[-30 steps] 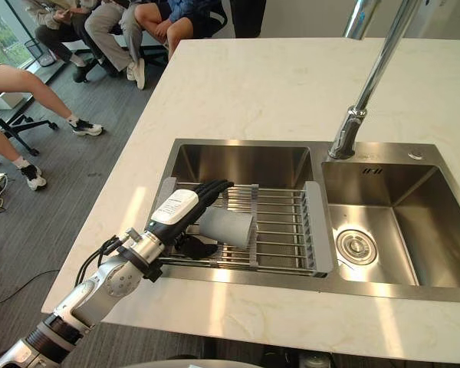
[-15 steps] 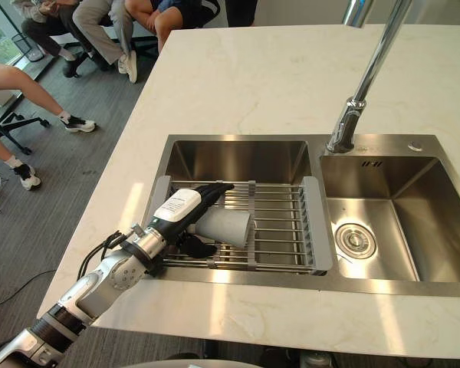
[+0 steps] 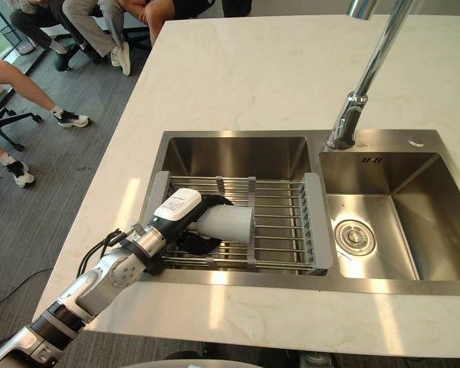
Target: Walk over to the sink, pick up the cup, carry it to the dishwasher, place the cup inside the dishwasher, then close the dishwasher door
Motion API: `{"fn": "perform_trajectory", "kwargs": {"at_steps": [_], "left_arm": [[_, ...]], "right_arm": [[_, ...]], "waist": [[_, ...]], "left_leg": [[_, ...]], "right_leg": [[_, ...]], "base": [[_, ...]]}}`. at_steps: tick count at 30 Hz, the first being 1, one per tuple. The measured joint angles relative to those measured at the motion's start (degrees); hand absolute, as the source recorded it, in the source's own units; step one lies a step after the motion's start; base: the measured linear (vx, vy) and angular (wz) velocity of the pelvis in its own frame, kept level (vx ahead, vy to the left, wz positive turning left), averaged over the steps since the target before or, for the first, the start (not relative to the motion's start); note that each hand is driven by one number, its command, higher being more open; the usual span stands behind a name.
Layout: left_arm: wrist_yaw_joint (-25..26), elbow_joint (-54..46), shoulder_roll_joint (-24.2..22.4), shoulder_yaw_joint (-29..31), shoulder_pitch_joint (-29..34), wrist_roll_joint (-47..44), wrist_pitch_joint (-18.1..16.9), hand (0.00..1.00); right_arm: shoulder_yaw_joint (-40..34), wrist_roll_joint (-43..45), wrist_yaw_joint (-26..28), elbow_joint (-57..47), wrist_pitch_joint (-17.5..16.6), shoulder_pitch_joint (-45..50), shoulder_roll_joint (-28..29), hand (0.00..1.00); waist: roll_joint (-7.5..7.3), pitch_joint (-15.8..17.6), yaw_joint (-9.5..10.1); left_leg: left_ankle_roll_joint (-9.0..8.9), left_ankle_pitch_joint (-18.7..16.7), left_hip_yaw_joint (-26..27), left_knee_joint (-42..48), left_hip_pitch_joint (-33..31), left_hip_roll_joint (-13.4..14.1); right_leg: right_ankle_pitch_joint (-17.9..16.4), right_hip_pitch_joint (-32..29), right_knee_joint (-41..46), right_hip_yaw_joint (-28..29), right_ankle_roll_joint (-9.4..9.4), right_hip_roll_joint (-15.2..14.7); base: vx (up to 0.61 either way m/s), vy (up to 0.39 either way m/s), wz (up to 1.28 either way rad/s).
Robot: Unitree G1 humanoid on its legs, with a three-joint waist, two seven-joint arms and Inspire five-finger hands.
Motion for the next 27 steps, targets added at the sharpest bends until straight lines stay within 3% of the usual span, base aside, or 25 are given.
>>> {"fn": "perform_trajectory", "kwargs": {"at_steps": [16,19,27], "left_arm": [[1.4,-5.3,-4.6,4.8,5.7,-8.6,1.0,0.0],[2.4,-8.8,-9.8,6.3,6.6,-11.9,1.1,0.0],[8.8,-16.8,-17.3,9.9,9.7,-18.4,0.8,0.0]], "right_arm": [[-0.8,0.0,0.1,0.0,0.1,0.3,0.5,1.0],[-1.0,0.0,-0.1,0.2,0.2,0.6,0.5,1.0],[-1.0,0.0,-0.4,0.8,0.2,0.6,1.0,1.0]], "waist": [[-0.15,0.0,0.37],[-0.19,0.0,1.5],[-0.51,-0.4,1.9]], "left_leg": [[0.0,0.0,-0.2,0.1,1.4,0.0],[0.0,0.0,-0.5,0.3,1.4,0.0],[-0.04,0.0,-1.0,0.4,1.7,0.2]], "right_leg": [[0.0,1.6,0.0,-0.2,0.07,0.0],[-0.2,1.9,0.0,-0.4,0.26,-0.1],[-1.0,2.0,1.2,-0.8,0.62,-0.1]], "base": [[-0.01,0.0,0.01],[-0.02,-0.002,0.04],[-0.01,-0.004,0.03]]}}
